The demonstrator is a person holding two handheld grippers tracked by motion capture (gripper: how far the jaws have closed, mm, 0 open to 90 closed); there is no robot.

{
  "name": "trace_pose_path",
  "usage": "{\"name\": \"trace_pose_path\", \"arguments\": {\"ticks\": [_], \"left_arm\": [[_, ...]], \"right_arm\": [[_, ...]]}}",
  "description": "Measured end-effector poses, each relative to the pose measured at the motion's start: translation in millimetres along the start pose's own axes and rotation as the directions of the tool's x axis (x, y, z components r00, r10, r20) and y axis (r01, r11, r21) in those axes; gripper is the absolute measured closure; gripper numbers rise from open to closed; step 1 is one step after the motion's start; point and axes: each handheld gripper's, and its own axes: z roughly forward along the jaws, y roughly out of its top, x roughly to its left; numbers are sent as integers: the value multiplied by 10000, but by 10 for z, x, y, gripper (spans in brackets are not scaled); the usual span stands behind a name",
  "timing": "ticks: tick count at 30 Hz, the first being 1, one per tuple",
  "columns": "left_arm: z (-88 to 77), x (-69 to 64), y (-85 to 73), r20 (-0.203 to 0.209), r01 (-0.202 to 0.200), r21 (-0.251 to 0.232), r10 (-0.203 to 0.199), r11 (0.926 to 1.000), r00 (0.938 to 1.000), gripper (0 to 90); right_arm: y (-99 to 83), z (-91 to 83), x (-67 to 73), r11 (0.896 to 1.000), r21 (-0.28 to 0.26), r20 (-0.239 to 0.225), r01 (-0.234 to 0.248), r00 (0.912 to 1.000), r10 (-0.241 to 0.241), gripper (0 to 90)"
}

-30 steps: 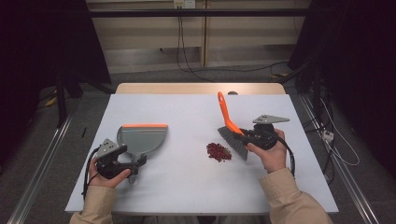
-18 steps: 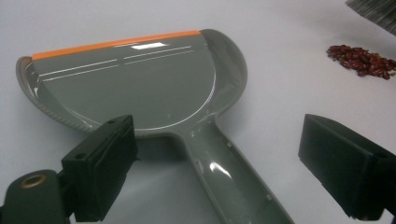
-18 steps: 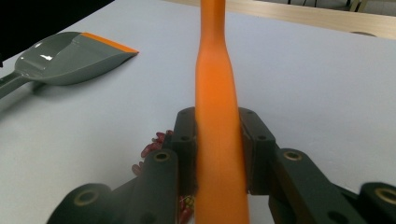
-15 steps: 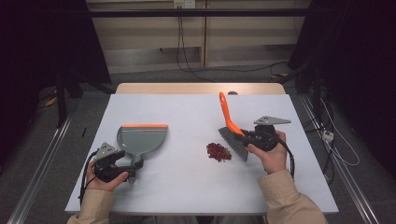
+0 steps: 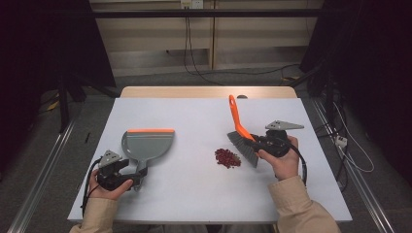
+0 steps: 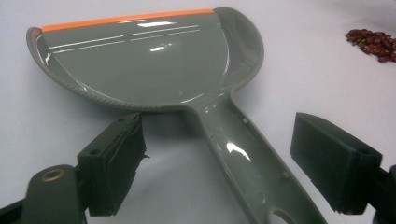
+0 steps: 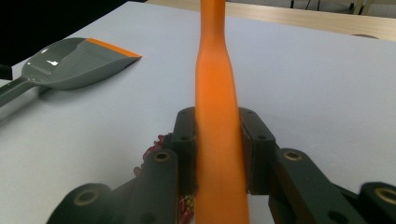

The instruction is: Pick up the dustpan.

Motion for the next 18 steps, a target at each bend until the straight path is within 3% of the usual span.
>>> {"name": "trace_pose_path", "arguments": {"ticks": [7, 15, 18], "left_arm": [[20, 9, -14, -104, 87, 217, -85, 9997, 9999, 194], [-37, 92, -1, -462, 104, 431, -84, 9990, 9989, 337], [24, 80, 53, -475, 102, 749, -66, 9971, 9989, 395]], "right_arm": [[-14, -3, -8, 10000, 39, 32, -8, 10000, 8, 717], [-27, -34, -43, 9999, -64, 68, -99, 9999, 100, 717], [-22, -49, -48, 9998, -119, 86, -129, 9999, 130, 716]]}}
